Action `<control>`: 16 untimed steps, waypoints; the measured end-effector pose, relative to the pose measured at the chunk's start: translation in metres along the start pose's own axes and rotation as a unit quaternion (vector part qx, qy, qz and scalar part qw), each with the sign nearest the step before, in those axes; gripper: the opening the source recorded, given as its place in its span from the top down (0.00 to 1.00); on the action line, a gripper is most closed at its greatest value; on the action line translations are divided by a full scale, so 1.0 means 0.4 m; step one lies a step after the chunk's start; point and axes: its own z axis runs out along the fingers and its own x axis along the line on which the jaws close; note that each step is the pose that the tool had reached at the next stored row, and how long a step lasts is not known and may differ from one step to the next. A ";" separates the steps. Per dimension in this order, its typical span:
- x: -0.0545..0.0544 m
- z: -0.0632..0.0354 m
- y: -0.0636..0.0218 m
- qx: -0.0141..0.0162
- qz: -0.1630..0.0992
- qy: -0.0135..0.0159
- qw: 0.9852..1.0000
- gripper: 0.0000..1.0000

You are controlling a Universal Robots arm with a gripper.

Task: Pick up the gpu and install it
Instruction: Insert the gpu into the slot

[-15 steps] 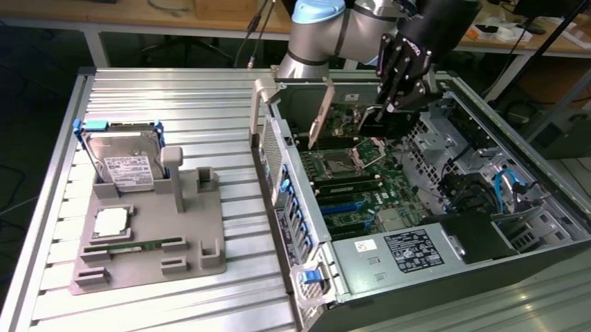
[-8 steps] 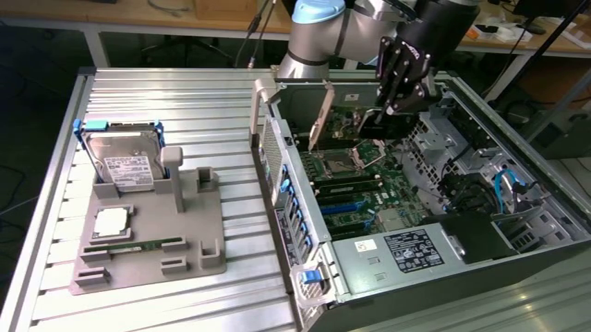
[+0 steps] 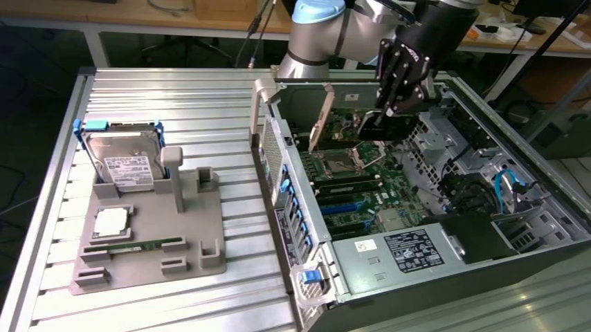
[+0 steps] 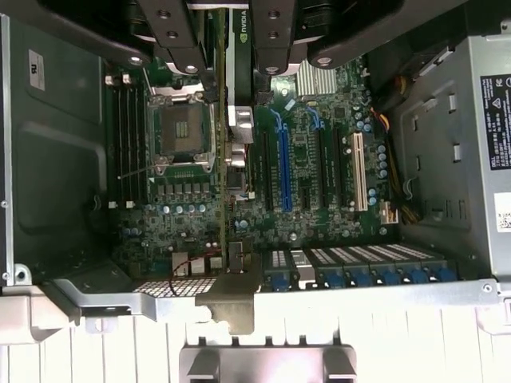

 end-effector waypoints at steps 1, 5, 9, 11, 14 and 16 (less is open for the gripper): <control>0.000 0.001 0.000 0.000 0.000 0.000 1.000 0.73; 0.000 0.007 0.000 0.000 -0.001 0.000 1.000 0.73; 0.001 0.017 -0.001 0.000 -0.002 0.000 1.000 0.73; 0.001 0.022 -0.001 0.000 -0.002 0.001 1.000 0.73; 0.001 0.028 -0.001 0.000 -0.003 0.001 1.000 0.73; 0.001 0.033 -0.001 0.000 -0.003 0.001 1.000 0.73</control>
